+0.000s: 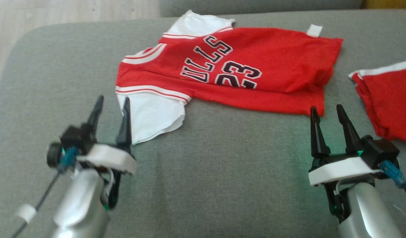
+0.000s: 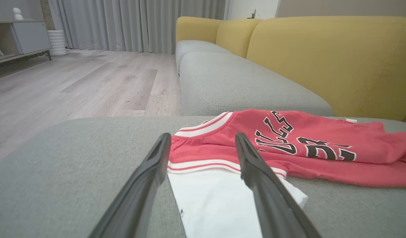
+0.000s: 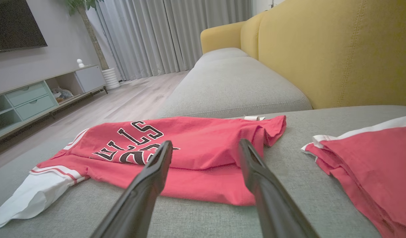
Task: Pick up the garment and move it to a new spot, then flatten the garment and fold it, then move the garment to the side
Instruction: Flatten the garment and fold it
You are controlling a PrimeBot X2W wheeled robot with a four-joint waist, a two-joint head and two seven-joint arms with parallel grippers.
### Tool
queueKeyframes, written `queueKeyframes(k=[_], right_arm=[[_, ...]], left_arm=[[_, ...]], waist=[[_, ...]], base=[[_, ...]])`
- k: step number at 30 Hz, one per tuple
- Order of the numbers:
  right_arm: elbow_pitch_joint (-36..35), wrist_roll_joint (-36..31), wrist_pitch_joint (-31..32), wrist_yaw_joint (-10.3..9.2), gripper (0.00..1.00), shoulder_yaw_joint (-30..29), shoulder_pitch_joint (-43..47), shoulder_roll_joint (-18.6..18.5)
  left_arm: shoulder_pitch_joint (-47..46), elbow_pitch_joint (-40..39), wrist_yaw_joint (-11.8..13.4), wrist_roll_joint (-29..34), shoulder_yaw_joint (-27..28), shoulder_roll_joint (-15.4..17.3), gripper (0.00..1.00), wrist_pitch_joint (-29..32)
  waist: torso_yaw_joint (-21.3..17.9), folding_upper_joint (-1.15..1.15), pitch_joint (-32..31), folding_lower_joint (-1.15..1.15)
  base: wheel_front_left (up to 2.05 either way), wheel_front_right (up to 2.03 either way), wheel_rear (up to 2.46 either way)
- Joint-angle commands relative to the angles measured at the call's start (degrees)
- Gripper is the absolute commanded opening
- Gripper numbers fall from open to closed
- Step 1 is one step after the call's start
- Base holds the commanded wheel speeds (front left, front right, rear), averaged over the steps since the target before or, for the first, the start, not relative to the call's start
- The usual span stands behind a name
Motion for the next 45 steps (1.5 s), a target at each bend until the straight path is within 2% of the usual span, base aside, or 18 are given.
queueKeyframes(k=[1,5,10,15,27,32,33,34,37,40,45], right_arm=[[-1.7,-0.1,-0.6,-0.05,1.00,1.0,0.1,-0.1],[-1.9,-0.1,-0.6,-0.05,1.00,1.0,0.6,-0.1],[-2.4,-0.1,-0.6,-0.05,1.00,1.1,0.1,-0.1],[-2.5,-0.2,-0.6,-0.05,1.00,1.5,-0.2,-0.1],[-2.9,-0.1,-0.6,-0.05,1.00,1.3,-1.1,-0.1],[-3.1,0.1,-0.6,-0.05,1.00,1.5,-1.4,-0.1],[-3.0,0.2,-0.6,-0.05,1.00,1.5,-1.5,-0.1],[-3.0,0.3,-0.6,-0.05,1.00,1.4,-1.4,-0.1],[-2.6,0.3,-0.6,-0.05,1.00,1.0,-1.2,-0.1],[-2.0,0.1,-0.6,-0.05,1.00,0.6,-1.0,-0.1],[-0.9,-0.9,-0.4,-0.05,1.00,-0.5,-0.6,-0.1]], left_arm=[[-0.7,-2.7,0.5,-0.2,2.1,0.9,1.00,-0.6],[4.4,-7.5,1.8,-0.1,2.2,0.1,1.00,-0.7],[4.9,-8.8,2.0,0.9,0.4,0.6,1.00,1.9],[3.7,-4.9,1.7,0.5,-0.7,1.1,1.00,7.5],[-0.2,4.8,2.6,0.0,-0.4,1.7,1.00,9.5],[-1.8,10.5,0.5,-2.1,-0.4,1.5,1.00,13.4],[-2.0,11.3,-0.2,-2.3,-0.6,1.4,0.47,13.9],[-2.2,11.9,-0.7,-2.4,-0.8,1.3,0.00,14.1],[-2.3,12.7,-1.3,-2.6,-1.0,1.1,0.00,12.4],[-2.1,12.0,-1.4,-2.8,-0.4,0.9,0.00,8.1],[-1.4,6.8,-1.2,-2.4,0.5,0.5,0.00,0.7]], waist=[[1.4,0.00,-1.2,0.01],[2.2,0.00,-1.2,0.01],[1.8,0.00,0.5,0.01],[0.5,0.00,2.0,0.01],[-2.3,0.00,4.9,0.01],[-3.2,0.00,5.6,0.01],[-3.3,0.00,5.5,0.01],[-3.4,0.00,5.4,0.01],[-3.6,0.00,4.3,0.01],[-3.4,0.00,2.7,0.01],[-2.2,0.00,0.1,0.01]], base=[[0.00,0.00,0.00],[0.00,0.00,0.00],[0.00,0.00,0.00],[0.00,0.00,0.00],[0.00,0.00,0.00],[0.00,0.00,0.00],[0.00,0.00,0.00],[0.00,0.00,0.00],[0.00,0.00,0.00],[0.00,0.00,0.00],[0.00,0.00,0.00]])
